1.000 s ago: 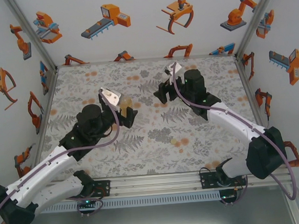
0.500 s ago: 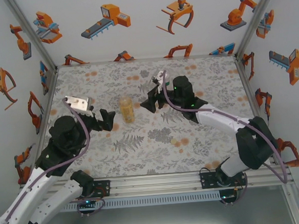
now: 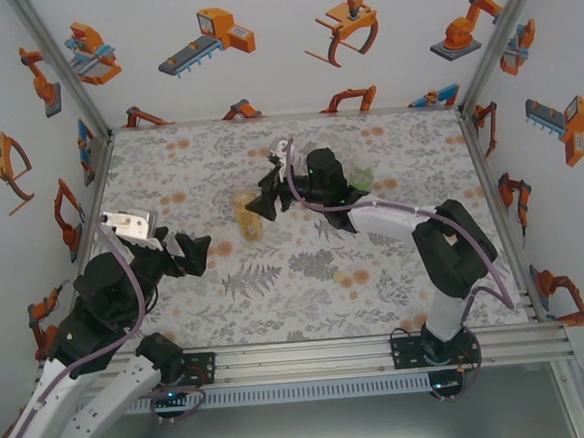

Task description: Screw on the bottle caps

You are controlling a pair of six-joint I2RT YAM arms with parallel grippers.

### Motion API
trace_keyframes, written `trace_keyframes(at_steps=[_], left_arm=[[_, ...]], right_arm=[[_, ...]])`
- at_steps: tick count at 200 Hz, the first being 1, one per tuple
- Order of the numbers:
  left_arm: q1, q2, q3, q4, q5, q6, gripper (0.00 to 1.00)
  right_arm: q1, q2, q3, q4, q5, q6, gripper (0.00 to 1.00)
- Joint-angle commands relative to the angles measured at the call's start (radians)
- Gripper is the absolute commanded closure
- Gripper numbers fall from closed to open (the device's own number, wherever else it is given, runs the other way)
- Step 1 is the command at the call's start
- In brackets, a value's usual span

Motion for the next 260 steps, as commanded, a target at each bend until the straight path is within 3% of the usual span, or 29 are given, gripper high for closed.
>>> trace_keyframes(at_steps=[1, 88, 135, 205, 260], left_arm=[[0.005, -0.016, 0.010, -0.033, -0.009, -0.023, 0.07], [0.005, -0.046, 0.017, -0.066, -0.004, -0.047, 0.07], [0.006, -0.058, 0.012, -0.076, -0.004, -0.058, 0.07], [0.006, -0.045, -0.003, -0.054, 0.009, -0.060, 0.07], [0.005, -0.004, -0.033, 0.006, 0.029, -0.048, 0.06]], right_arm=[[0.019, 0.038, 0.055, 0.095, -0.038, 0.023, 0.29], [0.047, 0.192, 0.127, 0.191, -0.055, 0.025, 0.28], [0.050, 0.240, 0.131, 0.243, -0.058, 0.043, 0.32], [0.052, 0.218, 0.109, 0.247, -0.060, 0.034, 0.47], [0.052, 0.132, 0.045, 0.246, -0.036, 0.009, 0.50]])
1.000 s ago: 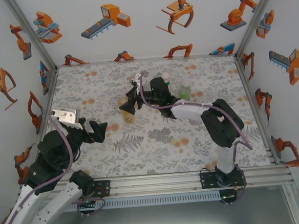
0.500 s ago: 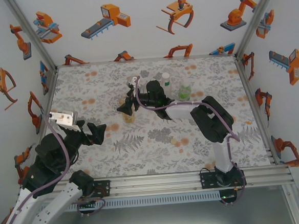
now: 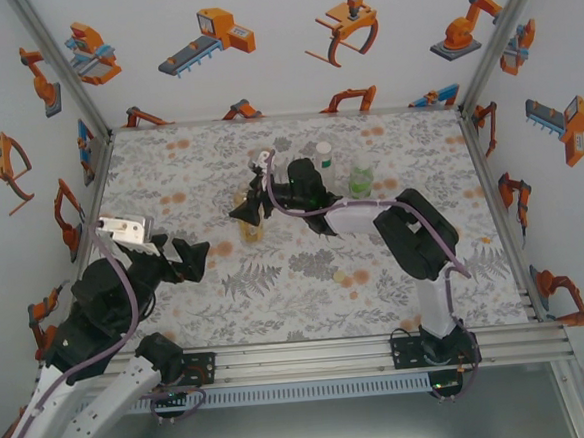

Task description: Screw on the bottle caps

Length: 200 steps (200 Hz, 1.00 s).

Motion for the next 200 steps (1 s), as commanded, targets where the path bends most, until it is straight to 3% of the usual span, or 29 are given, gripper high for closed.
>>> trace_keyframes(at_steps=[1, 77, 118, 159, 200], left_arm=[[0.005, 0.028, -0.027, 0.057, 0.024, -0.003, 0.06], [0.005, 0.207, -0.069, 0.244, 0.170, 0.039, 0.04], [0.005, 0.302, -0.093, 0.405, 0.364, 0.114, 0.04], [0.004, 0.375, -0.109, 0.574, 0.576, 0.204, 0.04], [0.003, 0.454, -0.114, 0.740, 0.713, 0.234, 0.03]], right_arm=[[0.006, -0.083, -0.031, 0.052, 0.011, -0.024, 0.51], [0.005, -0.303, -0.199, 0.006, 0.063, -0.059, 0.50], [0.001, -0.452, -0.268, -0.067, 0.099, -0.065, 0.50], [0.001, -0.618, -0.277, -0.250, 0.146, -0.080, 0.51], [0.003, -0.773, -0.267, -0.408, 0.175, -0.052, 0.52]])
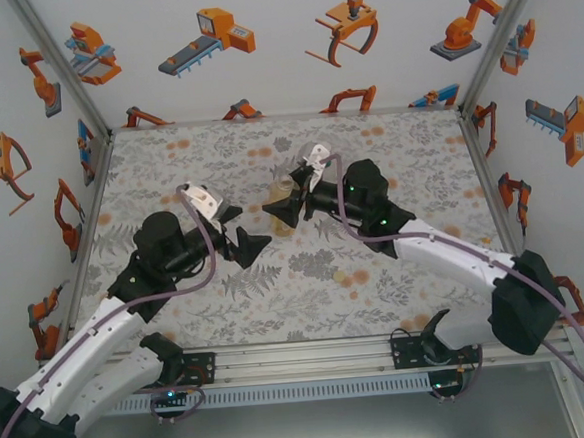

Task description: Screw on the bottle caps

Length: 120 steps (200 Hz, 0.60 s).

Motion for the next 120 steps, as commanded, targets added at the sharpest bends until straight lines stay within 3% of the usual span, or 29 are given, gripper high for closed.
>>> trace_keyframes(at_steps=[1, 60, 120], left_arm=[[0.003, 0.034, -0.008, 0.177, 0.144, 0.049, 0.03], [-0.031, 0.217, 0.035, 0.429, 0.318, 0.003, 0.02], [-0.102, 0.362, 0.103, 0.579, 0.364, 0.011, 0.01]], right_arm=[[0.003, -0.088, 0.007, -0.109, 0.036, 0.010, 0.52], [0.005, -0.249, 0.010, -0.172, 0.042, 0.068, 0.52], [0.005, -0.323, 0.044, -0.235, 0.030, 0.100, 0.52]])
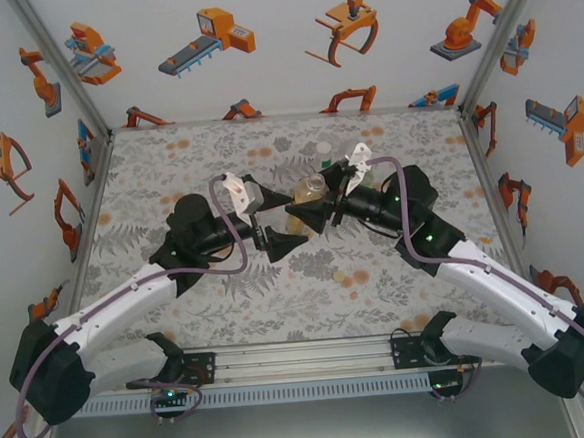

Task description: Screw on the bottle caps

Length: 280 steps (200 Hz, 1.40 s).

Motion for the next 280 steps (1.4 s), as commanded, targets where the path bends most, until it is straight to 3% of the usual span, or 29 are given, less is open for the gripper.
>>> trace_keyframes(at_steps=[1, 74, 143, 280], left_arm=[[-0.019, 0.037, 0.063, 0.127, 0.060, -0.002, 0.01], [-0.041, 0.138, 0.100, 0.252, 0.119, -0.040, 0.03], [-0.055, 0.162, 0.124, 0.228, 0.197, -0.034, 0.08], [-0.062, 0.156, 0.137, 0.159, 0.213, 0.001, 0.28]], right_arm=[[0.005, -0.031, 0.039, -0.017, -0.002, 0.039, 0.52], [0.005, -0.056, 0.047, 0.044, 0.004, 0.139, 0.52], [0.005, -0.063, 0.065, 0.077, 0.006, 0.187, 0.53], [0.005, -0.060, 0.068, 0.106, 0.003, 0.213, 0.54]])
